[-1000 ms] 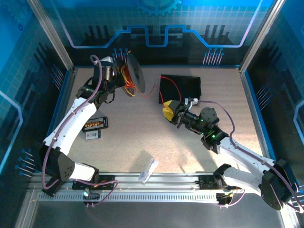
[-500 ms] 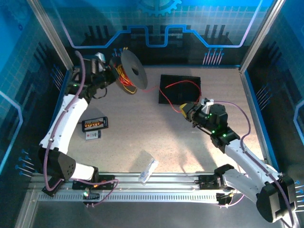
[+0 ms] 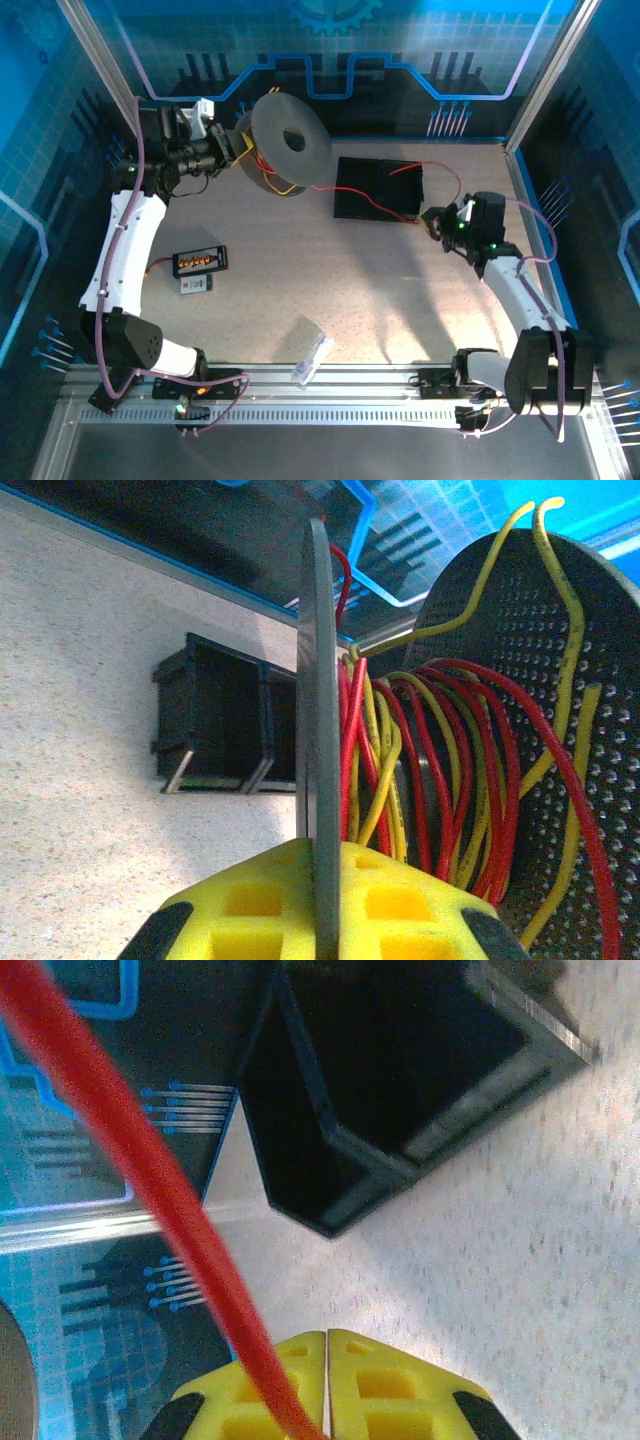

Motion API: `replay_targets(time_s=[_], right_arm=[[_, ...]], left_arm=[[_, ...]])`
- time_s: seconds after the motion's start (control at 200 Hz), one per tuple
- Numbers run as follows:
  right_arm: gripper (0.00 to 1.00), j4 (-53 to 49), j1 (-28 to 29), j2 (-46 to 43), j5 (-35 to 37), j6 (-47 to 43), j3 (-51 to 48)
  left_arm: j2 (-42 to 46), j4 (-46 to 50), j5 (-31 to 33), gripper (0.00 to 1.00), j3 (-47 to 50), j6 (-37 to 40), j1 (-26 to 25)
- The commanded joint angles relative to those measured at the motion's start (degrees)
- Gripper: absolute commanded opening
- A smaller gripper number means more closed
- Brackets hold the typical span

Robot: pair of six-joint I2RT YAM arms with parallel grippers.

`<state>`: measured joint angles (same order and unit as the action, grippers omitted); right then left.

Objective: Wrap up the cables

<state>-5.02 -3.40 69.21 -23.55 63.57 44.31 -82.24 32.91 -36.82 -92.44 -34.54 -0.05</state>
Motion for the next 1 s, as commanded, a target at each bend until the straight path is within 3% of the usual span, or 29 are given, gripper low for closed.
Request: replay_targets(time_s=[0.0, 0.395, 0.63, 0.771, 0.996], right_arm=[[0.0, -9.9, -3.2, 2.6, 9.5, -10.8, 5.8], [0.0, -18.5, -7.8, 12.3, 23.4, -18.9, 23.2], [0.0, -21.0, -11.5, 15.9, 24.4, -21.2, 29.3], [0.0, -21.5, -13.8, 17.5, 24.2, -22.0, 31.6], [0.0, -22.6, -16.7, 20.6, 22.1, -21.5, 37.4]], left_arm=[[3.0, -4.0, -8.3, 0.0, -2.7, 1.7, 0.6], [1.7, 6.2, -8.9, 0.0, -6.5, 15.4, -11.6], [0.8, 11.8, -6.1, 0.0, -7.8, 23.2, -20.9], [-0.1, 17.0, 0.6, 0.0, -8.5, 29.1, -27.5], [-4.9, 24.5, 20.0, 0.0, -10.1, 35.7, -38.2]])
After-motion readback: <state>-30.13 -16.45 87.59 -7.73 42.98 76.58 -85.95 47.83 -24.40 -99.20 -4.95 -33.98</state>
